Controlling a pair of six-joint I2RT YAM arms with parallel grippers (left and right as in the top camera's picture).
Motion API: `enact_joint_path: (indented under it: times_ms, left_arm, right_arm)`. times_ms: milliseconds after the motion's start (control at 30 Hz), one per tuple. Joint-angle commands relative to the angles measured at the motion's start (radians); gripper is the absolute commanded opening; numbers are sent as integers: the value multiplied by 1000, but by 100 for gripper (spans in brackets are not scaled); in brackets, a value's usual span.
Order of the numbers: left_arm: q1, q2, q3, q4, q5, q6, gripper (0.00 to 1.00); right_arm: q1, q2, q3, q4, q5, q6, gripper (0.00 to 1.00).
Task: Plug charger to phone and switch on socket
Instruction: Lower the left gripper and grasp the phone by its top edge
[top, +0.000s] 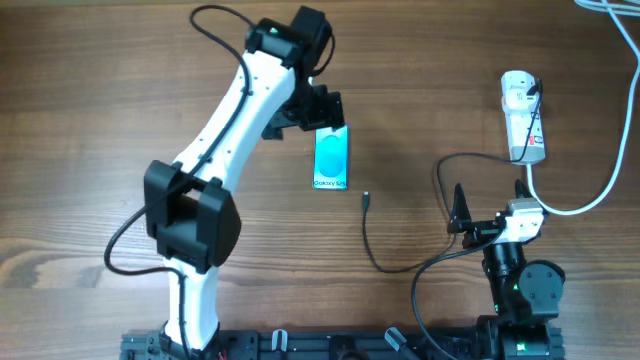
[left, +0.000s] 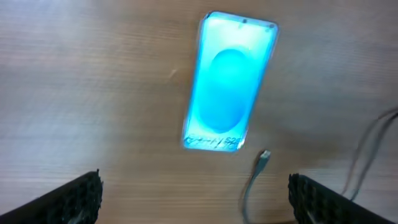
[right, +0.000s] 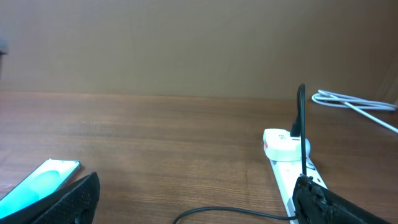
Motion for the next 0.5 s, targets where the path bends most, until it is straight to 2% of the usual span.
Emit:
enact_joint_path:
  times_ms: [0,167,467]
  left_arm:
    - [-36,13,-16,83,23,-2,100]
    - [-92,61,-100,140,-56,-3,100]
    - [-107,179,-109,147,-56,-6,100]
  right_arm:
    - [-3,-4,-1,3,10,-11,100]
    - [-3,-4,-1,2,10,-11,100]
    - [-3,-4,-1,2,10,-11,99]
